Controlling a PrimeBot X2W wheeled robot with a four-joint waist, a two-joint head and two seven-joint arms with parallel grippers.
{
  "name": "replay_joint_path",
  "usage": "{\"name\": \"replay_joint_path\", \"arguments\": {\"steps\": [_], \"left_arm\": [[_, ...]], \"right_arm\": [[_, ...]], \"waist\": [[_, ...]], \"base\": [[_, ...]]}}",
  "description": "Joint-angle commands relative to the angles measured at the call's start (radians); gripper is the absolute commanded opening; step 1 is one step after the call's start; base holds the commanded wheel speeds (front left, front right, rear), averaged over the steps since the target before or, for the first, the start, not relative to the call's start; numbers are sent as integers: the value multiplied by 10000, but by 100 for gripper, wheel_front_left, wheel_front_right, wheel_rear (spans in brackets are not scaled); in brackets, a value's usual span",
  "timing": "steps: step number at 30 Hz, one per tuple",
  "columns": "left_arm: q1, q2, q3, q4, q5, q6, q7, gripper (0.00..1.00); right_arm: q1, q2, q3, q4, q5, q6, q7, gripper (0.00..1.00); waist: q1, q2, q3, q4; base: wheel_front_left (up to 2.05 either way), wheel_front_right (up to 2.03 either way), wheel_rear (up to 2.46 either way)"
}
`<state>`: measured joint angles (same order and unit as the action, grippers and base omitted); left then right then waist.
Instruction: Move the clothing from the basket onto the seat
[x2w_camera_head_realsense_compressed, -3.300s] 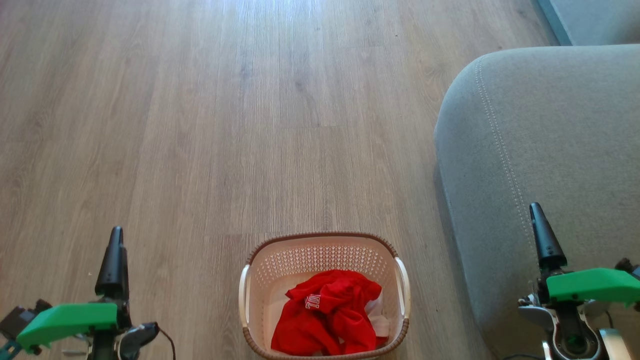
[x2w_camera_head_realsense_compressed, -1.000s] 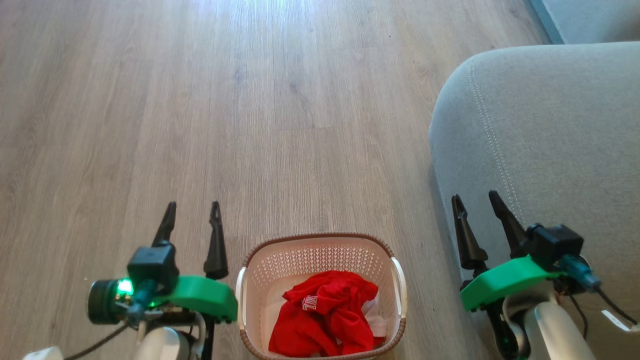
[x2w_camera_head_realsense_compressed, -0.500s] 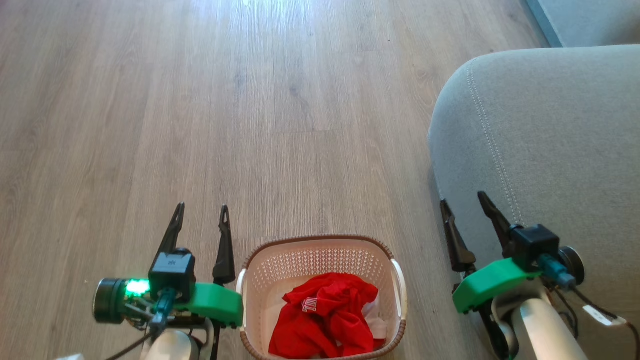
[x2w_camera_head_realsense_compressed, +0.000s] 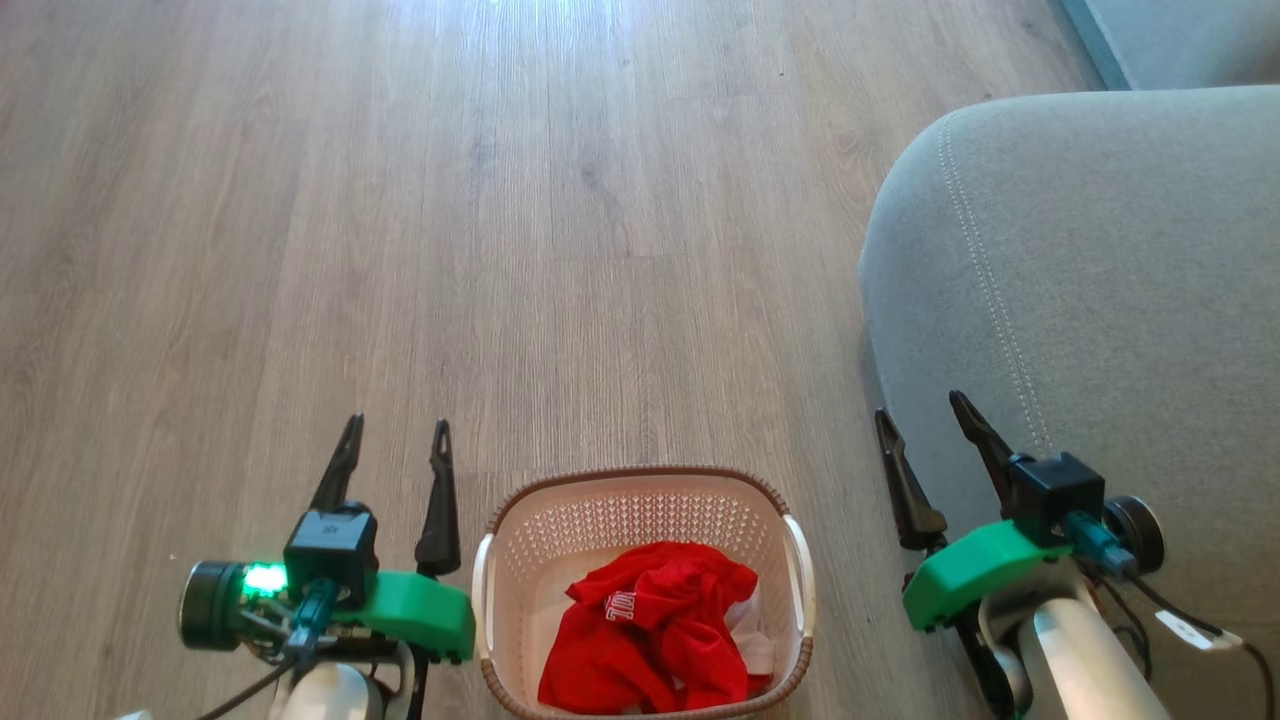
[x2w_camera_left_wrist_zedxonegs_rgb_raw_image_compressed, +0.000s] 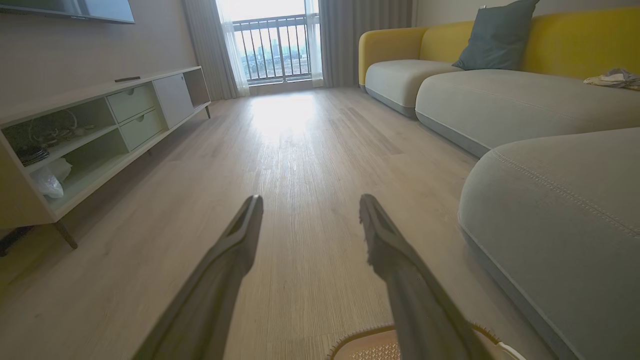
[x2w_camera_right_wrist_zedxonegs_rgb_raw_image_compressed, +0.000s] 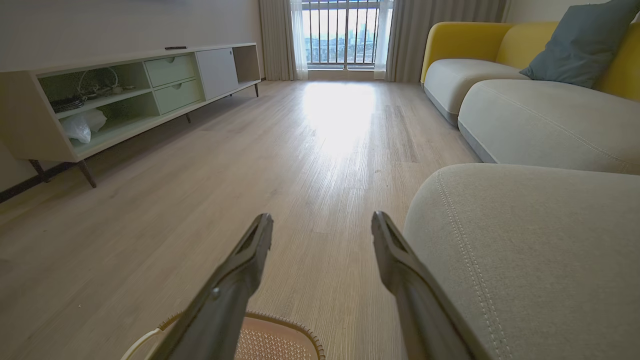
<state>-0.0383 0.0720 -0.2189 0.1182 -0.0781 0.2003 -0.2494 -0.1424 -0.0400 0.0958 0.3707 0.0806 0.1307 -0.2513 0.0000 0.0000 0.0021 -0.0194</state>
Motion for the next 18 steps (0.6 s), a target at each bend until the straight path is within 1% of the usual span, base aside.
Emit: {"name": "replay_joint_path", "arguments": {"steps": [1, 9, 18], "left_arm": [[-352, -30, 419, -277, 122, -65, -124, 100], [-333, -149, 623, -255, 268, -303, -124, 100], [-321, -197, 618, -204, 346, -431, -124, 100]], "right_arm": [[-579, -102, 204, -301, 66, 0, -105, 100], [-571, -102, 176, -341, 81, 0, -105, 100], [-609, -102, 161, -336, 28, 0, -105, 100]], "waist": [[0, 0, -2, -8], [0, 0, 4, -25], [0, 0, 72, -68]], "base": [[0, 0, 0], [0, 0, 0], [0, 0, 0]]}}
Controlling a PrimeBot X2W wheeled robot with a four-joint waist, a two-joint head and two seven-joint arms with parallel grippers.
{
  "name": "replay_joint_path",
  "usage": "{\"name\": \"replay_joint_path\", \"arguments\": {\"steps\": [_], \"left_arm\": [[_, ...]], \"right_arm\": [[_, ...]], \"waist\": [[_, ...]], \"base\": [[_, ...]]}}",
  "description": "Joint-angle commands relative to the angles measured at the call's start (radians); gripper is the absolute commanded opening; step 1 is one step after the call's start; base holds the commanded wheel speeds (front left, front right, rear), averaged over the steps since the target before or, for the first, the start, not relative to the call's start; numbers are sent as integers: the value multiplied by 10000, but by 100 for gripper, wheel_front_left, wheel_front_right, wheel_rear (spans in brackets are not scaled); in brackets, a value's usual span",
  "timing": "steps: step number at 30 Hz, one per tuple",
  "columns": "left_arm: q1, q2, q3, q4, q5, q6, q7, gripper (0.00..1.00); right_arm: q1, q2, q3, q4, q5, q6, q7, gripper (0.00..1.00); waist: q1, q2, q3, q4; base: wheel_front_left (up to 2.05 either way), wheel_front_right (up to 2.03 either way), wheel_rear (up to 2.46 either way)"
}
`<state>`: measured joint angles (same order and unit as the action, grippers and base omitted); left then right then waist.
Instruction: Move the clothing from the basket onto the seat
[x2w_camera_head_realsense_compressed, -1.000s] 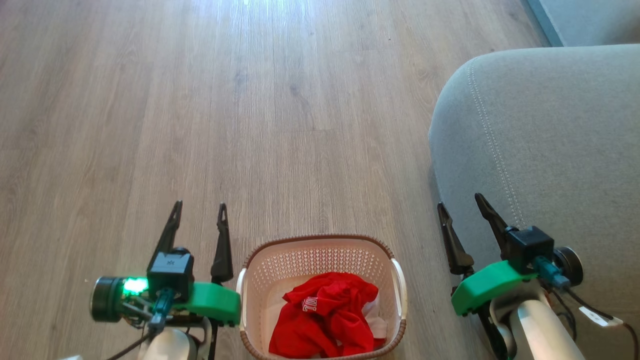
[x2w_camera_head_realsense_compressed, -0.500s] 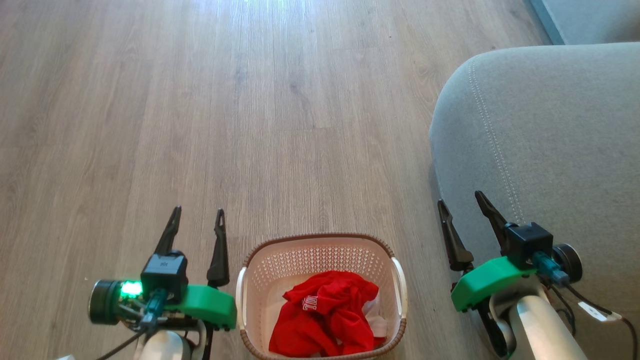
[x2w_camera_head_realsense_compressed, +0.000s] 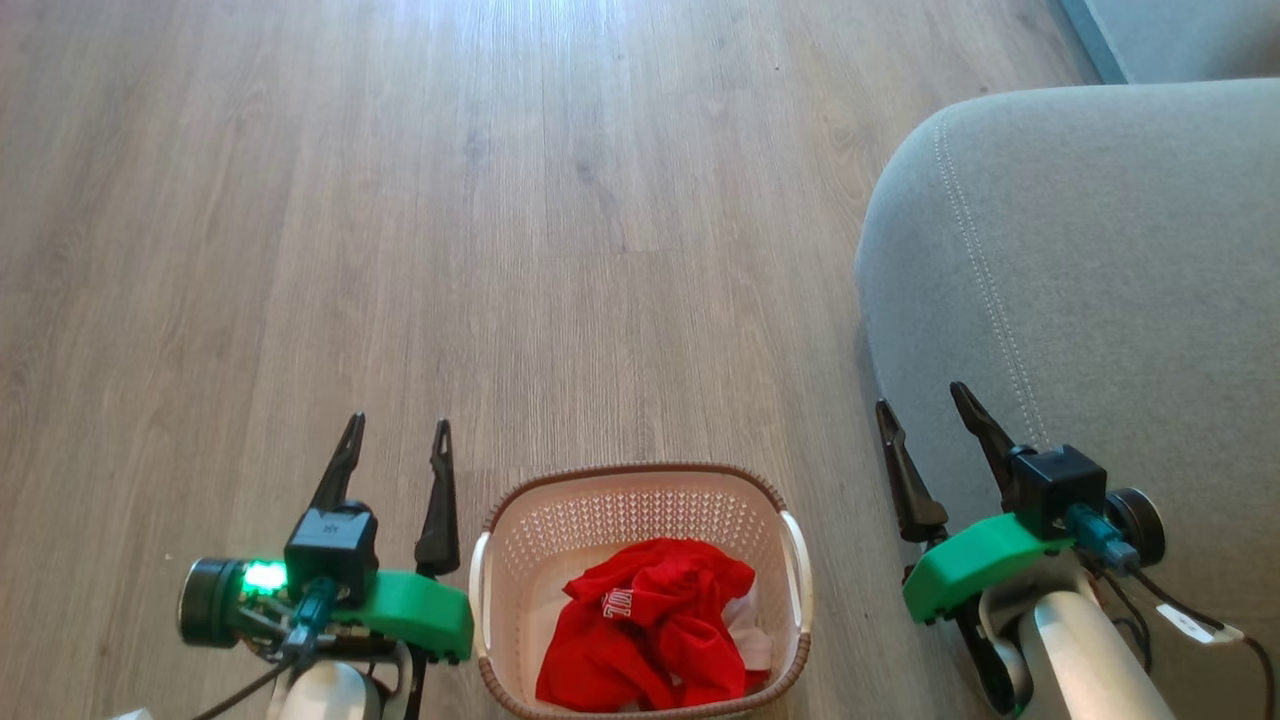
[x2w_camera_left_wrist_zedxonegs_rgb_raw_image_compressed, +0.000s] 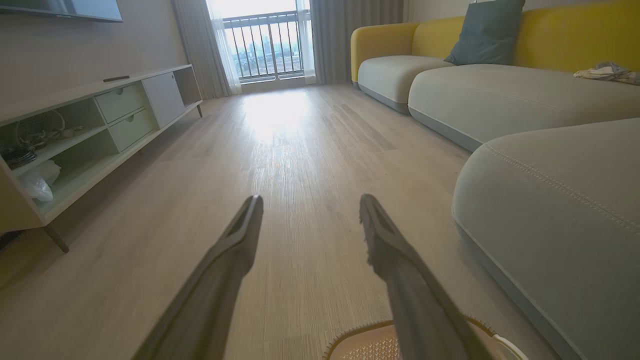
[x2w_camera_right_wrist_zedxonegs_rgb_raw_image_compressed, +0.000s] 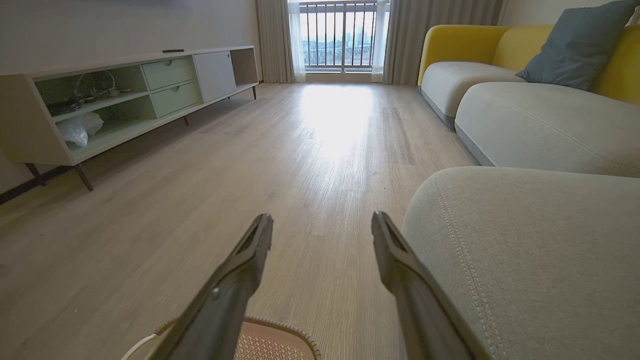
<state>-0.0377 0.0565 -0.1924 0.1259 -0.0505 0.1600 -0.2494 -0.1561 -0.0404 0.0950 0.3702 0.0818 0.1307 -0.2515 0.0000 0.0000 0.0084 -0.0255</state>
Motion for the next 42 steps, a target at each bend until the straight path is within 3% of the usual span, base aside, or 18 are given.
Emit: {"name": "replay_joint_path", "arguments": {"steps": [1, 8, 18, 29, 42], "left_arm": [[-340, -44, 307, -295, 100, -90, -124, 100], [-370, -54, 105, 34, 123, -348, -124, 100], [-1216, 41, -508, 779, 553, -911, -124, 100], [-3038, 527, -1822, 3054, 1389, -1140, -124, 100], [-5496, 598, -2831, 6186, 1208, -1845, -124, 100]], "right_arm": [[-478, -99, 153, -332, -3, 0, -103, 100], [-531, -99, -142, -411, -156, 0, -103, 100], [-838, -99, -586, -930, -514, 0, -103, 100], [-1289, -99, -921, -2072, -762, 0, -103, 100], [-1634, -99, -493, -3325, -896, 0, -103, 100]], "waist": [[0, 0, 37, -32], [0, 0, 497, -349], [0, 0, 2353, -767], [0, 0, 4847, -1314], [0, 0, 7128, -1920]], "base": [[0, 0, 0], [0, 0, 0], [0, 0, 0], [0, 0, 0], [0, 0, 0]]}}
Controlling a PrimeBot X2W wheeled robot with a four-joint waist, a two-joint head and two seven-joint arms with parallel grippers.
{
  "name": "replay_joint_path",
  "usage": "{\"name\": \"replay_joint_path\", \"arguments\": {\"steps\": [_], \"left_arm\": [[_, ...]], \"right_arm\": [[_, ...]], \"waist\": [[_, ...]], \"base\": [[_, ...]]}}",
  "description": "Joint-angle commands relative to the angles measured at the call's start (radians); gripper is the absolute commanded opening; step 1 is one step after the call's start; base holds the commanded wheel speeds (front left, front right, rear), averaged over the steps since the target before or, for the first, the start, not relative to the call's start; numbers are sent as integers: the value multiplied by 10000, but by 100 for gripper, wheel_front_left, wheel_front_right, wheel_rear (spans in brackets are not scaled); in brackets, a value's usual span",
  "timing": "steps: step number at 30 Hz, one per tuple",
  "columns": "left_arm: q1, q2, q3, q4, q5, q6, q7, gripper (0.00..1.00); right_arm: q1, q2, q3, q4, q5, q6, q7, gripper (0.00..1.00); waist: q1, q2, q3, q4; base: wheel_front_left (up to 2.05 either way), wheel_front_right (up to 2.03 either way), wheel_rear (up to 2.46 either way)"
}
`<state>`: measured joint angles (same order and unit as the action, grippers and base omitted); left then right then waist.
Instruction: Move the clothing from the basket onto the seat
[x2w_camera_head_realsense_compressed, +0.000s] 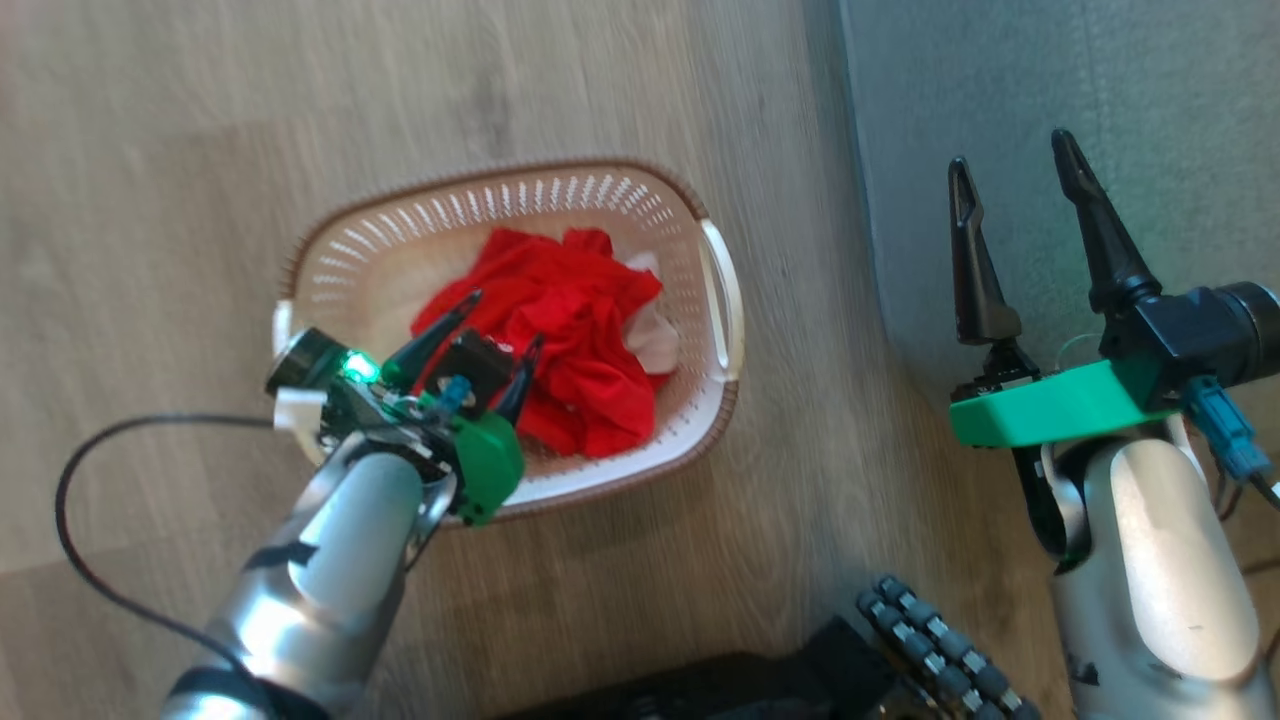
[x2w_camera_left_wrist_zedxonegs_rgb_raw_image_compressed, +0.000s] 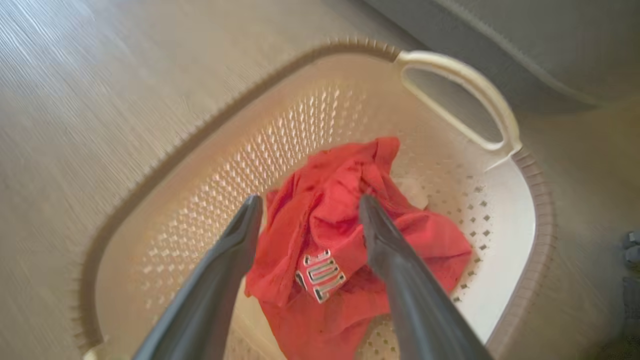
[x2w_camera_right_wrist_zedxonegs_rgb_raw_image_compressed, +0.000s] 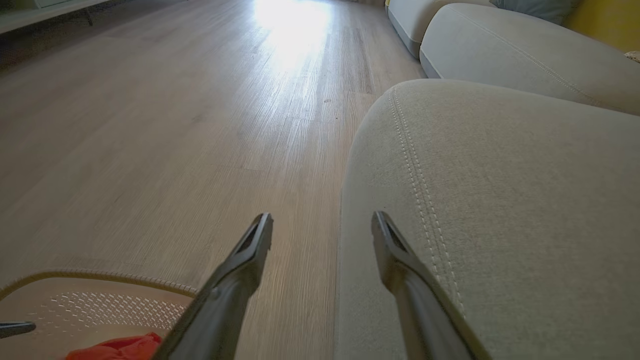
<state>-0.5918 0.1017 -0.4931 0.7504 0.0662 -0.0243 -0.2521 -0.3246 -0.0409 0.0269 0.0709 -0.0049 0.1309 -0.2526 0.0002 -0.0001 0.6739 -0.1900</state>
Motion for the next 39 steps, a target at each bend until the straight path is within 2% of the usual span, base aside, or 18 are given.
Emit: {"name": "replay_joint_path", "arguments": {"steps": [1, 5, 18, 26, 36, 37, 38, 39], "left_arm": [[-72, 127, 159, 329, -35, -107, -97, 100], [-1037, -77, -1, 2151, -298, -605, -97, 100], [-2730, -258, -404, 4505, -257, -586, -75, 100], [-3320, -376, -489, 5143, -343, -207, 286, 100], [-3562, -459, -517, 5343, -705, -250, 670, 100], [-3563, -462, -537, 5352, -726, -291, 737, 52], [-3565, -464, -542, 5359, -768, -358, 763, 0], [-3573, -467, -557, 5363, -804, -437, 724, 0]], "right_arm": [[34, -93, 202, -404, -6, -2, -92, 100], [-22, -93, 333, -782, 134, -2, -92, 100], [162, -93, 687, -1399, 404, -2, -92, 100], [285, -93, 739, -1616, 461, -2, -92, 100], [297, -93, 815, -1631, 599, -2, -92, 100], [290, -93, 809, -1630, 623, -2, -92, 100], [284, -93, 804, -1630, 636, -2, -92, 100], [278, -93, 800, -1631, 640, -2, -92, 100]], "waist": [[-2, 1, 597, -324], [-2, 1, 1195, -576], [-2, 1, 2088, -1059], [-2, 1, 2347, -1133], [-2, 1, 2459, -1208], [-2, 1, 2458, -1214], [-2, 1, 2460, -1216], [-2, 1, 2462, -1215]], "base": [[0, 0, 0], [0, 0, 0], [0, 0, 0], [0, 0, 0], [0, 0, 0], [0, 0, 0], [0, 0, 0], [0, 0, 0]]}}
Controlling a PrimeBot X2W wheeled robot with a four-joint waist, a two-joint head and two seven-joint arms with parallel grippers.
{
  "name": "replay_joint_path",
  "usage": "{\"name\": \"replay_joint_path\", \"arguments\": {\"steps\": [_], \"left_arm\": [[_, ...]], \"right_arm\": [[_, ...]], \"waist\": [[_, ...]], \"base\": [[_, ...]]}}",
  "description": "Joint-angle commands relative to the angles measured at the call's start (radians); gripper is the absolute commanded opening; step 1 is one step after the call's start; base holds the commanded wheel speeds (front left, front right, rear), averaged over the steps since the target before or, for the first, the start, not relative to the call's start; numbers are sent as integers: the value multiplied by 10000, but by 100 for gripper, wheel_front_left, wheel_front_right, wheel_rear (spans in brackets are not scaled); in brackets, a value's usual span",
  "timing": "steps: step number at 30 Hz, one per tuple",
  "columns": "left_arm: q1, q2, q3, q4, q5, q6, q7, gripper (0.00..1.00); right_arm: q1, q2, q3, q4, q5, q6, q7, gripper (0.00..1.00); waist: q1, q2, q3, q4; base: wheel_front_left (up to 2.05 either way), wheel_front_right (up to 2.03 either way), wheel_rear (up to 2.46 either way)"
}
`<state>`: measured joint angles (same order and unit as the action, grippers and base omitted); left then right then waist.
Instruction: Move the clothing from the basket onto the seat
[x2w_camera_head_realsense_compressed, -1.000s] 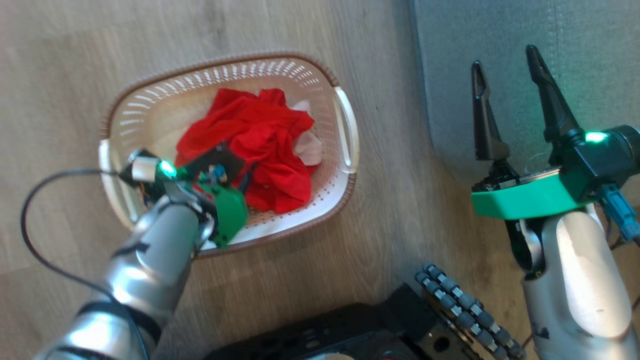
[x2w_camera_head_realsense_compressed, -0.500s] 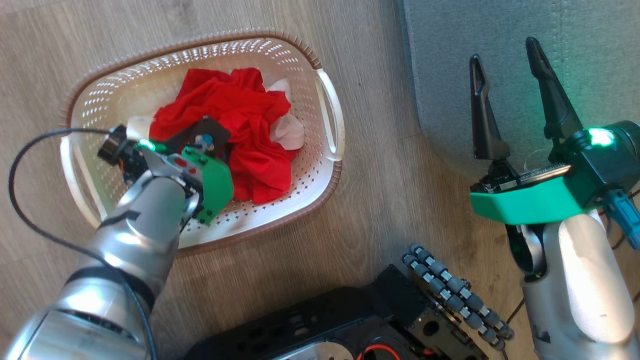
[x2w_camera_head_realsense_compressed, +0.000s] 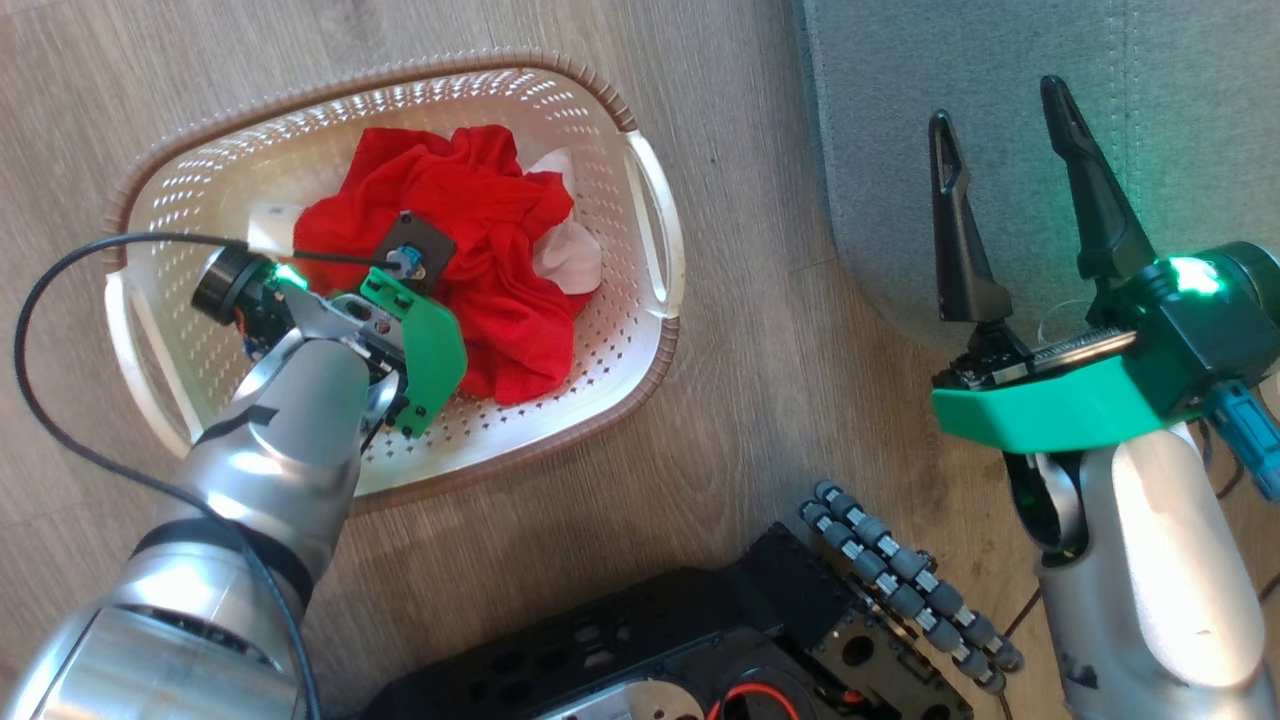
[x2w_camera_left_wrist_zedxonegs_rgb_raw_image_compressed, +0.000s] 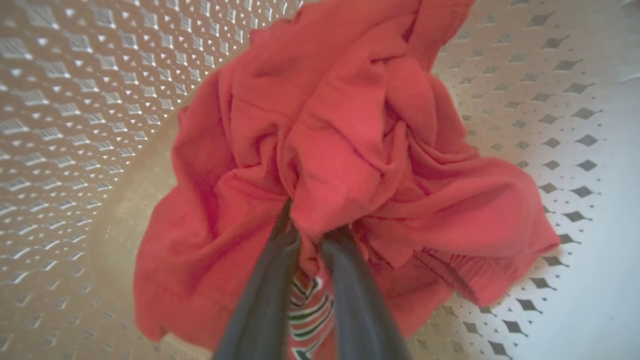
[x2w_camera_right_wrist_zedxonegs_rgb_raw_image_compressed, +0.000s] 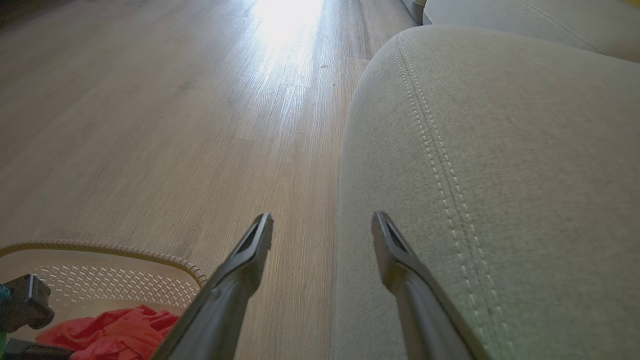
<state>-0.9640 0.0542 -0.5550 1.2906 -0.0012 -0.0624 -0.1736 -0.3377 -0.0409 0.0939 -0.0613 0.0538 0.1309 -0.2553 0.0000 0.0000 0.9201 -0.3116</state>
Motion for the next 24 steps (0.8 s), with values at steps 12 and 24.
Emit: {"name": "replay_joint_path", "arguments": {"steps": [12, 24], "left_arm": [[300, 131, 32, -6, -505, -272, -213, 0], [1065, 42, 425, -89, -1382, -350, -807, 0]], "right_arm": [[20, -93, 268, -99, 52, -2, -65, 100], [-444, -93, 318, 683, -99, -2, -65, 100]], "waist": [[0, 0, -292, 19], [0, 0, -1852, 375]], "base": [[0, 0, 0], [0, 0, 0]]}}
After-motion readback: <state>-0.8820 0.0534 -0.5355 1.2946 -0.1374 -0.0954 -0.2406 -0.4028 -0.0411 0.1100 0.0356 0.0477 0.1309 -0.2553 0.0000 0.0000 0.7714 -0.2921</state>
